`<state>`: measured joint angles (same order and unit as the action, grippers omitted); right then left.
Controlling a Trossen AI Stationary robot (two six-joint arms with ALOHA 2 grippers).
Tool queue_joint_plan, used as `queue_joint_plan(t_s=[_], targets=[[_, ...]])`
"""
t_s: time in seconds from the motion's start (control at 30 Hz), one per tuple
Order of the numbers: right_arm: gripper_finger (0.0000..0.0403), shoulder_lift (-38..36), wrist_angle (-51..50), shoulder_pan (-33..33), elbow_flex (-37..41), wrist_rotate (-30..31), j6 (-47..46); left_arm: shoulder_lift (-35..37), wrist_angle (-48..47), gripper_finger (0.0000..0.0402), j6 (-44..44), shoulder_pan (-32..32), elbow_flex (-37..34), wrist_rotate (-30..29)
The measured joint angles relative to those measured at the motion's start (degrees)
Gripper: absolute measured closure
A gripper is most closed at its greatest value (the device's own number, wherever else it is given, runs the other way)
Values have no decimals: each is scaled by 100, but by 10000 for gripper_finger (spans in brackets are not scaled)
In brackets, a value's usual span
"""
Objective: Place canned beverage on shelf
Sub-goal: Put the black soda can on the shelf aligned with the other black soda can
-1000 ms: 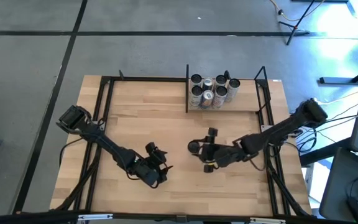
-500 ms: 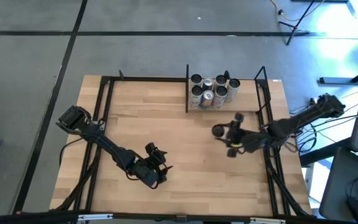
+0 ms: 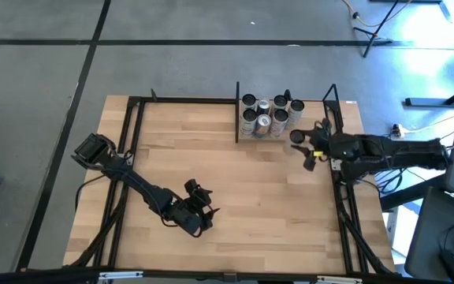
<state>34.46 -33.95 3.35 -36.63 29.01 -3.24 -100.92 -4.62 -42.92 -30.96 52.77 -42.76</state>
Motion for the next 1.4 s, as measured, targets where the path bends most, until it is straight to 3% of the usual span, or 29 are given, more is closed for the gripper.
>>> queue_joint_plan(t_s=[0.3,0.6,0.77,1.03,1.4], targets=[[200,99,521,-1997,82,-1525,681,0,-2,94,4,-7,0,9],[200,101,713,-3357,75,-1932,681,-2,-28,94,7,-7,0,24],[200,148,983,-3665,335,-2608,819,-2,-28,94,7,-17,0,24],[200,472,1212,-4089,373,-2709,925,-2,-30,94,10,-17,0,24],[200,1100,1423,-4205,353,-2762,955,-2,-28,94,66,-33,0,24]])
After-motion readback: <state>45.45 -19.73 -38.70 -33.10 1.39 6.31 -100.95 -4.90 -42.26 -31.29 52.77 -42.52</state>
